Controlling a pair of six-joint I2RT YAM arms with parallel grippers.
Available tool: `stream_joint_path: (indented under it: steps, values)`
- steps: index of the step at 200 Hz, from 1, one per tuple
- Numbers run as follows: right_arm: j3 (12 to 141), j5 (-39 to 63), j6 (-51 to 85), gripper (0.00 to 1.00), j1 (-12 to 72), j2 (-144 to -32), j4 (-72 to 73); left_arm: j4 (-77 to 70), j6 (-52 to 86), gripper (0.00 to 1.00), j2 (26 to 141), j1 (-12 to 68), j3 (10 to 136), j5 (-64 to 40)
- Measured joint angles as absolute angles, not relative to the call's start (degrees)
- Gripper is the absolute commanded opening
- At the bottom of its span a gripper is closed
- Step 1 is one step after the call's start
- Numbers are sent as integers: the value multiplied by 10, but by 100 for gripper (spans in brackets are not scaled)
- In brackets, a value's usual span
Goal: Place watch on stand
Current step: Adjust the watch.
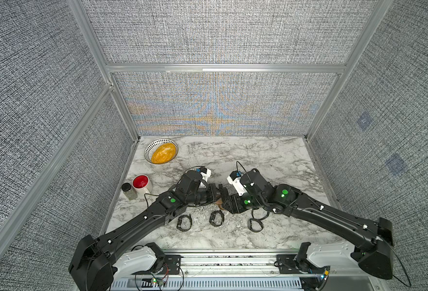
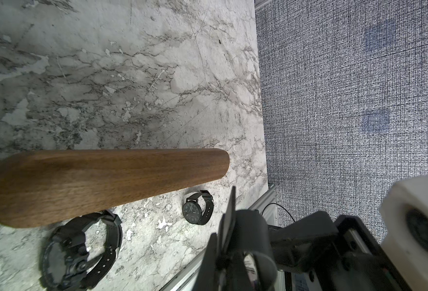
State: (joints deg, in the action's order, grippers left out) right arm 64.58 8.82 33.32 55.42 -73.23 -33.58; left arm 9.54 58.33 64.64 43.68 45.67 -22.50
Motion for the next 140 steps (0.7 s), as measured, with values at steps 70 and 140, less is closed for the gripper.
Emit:
stream_joint_path:
  steps: [70,140]
  values:
    - [646,79,334,54,554,-732,-336,96,583,0,642,437,454,-225]
    - [646,77,334,49,554,-732,-336,95,585,0,641,437,450,-225]
